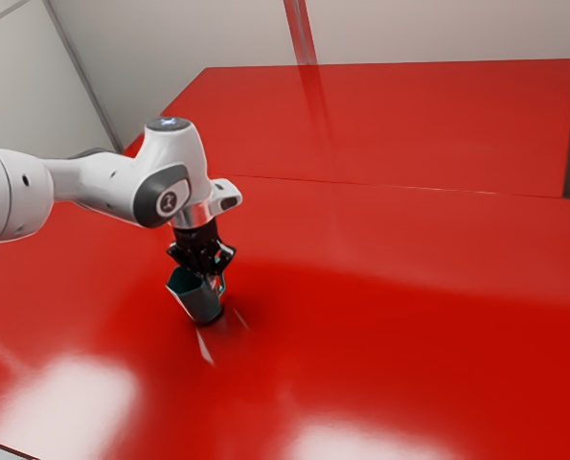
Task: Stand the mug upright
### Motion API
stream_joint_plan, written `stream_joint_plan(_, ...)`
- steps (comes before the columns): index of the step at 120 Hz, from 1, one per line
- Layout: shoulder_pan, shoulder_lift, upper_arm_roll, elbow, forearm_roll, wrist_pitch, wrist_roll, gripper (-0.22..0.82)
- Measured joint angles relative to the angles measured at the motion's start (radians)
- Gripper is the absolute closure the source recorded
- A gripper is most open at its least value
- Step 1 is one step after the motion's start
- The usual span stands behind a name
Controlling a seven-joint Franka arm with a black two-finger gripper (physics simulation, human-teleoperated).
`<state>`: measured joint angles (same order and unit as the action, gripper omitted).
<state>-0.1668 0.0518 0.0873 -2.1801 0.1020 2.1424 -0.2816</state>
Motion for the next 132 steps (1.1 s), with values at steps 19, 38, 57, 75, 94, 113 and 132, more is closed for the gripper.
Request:
stream_joint_plan(19,-0.002,0.011,-0.001,0.0,0.002,0.017,-0.009,0.73)
stream_joint_plan(38,-0.004,-0.017,0.0,0.002,-0.001,0.016,-0.011,0.38)
stream_joint_plan(57,-0.003,-0.068,0.0,0.007,-0.002,0.002,-0.012,0.18)
stream_joint_plan(75,-0.003,-0.12,0.0,0.028,-0.002,-0.018,-0.012,0.09)
stream_joint_plan(94,-0.003,-0.126,0.0,0.132,-0.001,-0.067,0.011,0.04)
stream_joint_plan(113,-0.003,-0.117,-0.001,0.266,0.004,-0.145,0.032,0.02)
stream_joint_plan(132,-0.003,-0.089,-0.001,0.415,0.012,-0.249,0.049,0.01)
